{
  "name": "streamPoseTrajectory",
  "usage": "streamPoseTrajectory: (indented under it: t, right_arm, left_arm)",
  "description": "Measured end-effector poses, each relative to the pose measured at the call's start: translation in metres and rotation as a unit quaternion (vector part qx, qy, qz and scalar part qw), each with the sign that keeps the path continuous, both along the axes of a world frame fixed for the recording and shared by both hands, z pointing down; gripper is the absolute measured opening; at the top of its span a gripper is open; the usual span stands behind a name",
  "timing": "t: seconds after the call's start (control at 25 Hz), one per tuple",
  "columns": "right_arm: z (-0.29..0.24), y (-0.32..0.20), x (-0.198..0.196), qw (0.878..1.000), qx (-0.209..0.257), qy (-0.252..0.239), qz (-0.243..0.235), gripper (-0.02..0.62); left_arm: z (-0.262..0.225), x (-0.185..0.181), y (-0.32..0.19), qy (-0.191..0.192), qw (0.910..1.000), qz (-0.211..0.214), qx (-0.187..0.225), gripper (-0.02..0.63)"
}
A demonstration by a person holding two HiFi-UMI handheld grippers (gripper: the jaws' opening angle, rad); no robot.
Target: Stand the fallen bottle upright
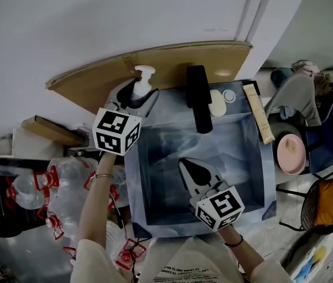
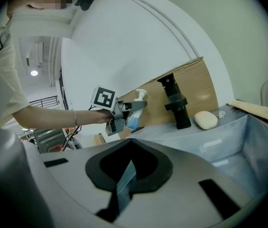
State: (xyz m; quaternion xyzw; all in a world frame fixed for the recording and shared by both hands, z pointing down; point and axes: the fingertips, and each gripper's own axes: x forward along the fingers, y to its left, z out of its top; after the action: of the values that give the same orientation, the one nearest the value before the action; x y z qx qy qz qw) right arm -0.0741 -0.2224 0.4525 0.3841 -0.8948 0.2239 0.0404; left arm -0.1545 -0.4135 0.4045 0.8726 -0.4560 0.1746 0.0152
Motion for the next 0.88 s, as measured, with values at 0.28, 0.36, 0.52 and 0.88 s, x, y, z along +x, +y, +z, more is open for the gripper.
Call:
streamPoseTrajectory:
  t: [0.28,0.36,0.52,0.88]
  right_arm:
    - [0.006,0.006,0.001,1.000,-0.004,0.009,0.003,0.003]
    - [0.008,0.006,0.002,1.000,-0.006,0.011,0.005,0.003]
    - [0.013,0.006,0.006,1.000,-0.011,0.014,0.009,0.003]
    - [0.023,0.007,0.011,0.999,-0.024,0.015,0.016,0.003]
  left_arm:
    - [-0.019,-0.014,0.005,0.088,0.9907,-0.069,0.077,0.259]
    - [-0.020,-0.014,0.006,0.097,0.9865,-0.088,0.098,0.259]
    - [-0.018,-0.012,0.008,0.112,0.9776,-0.122,0.130,0.259]
    - [-0.017,-0.009,0.012,0.126,0.9532,-0.194,0.195,0.259]
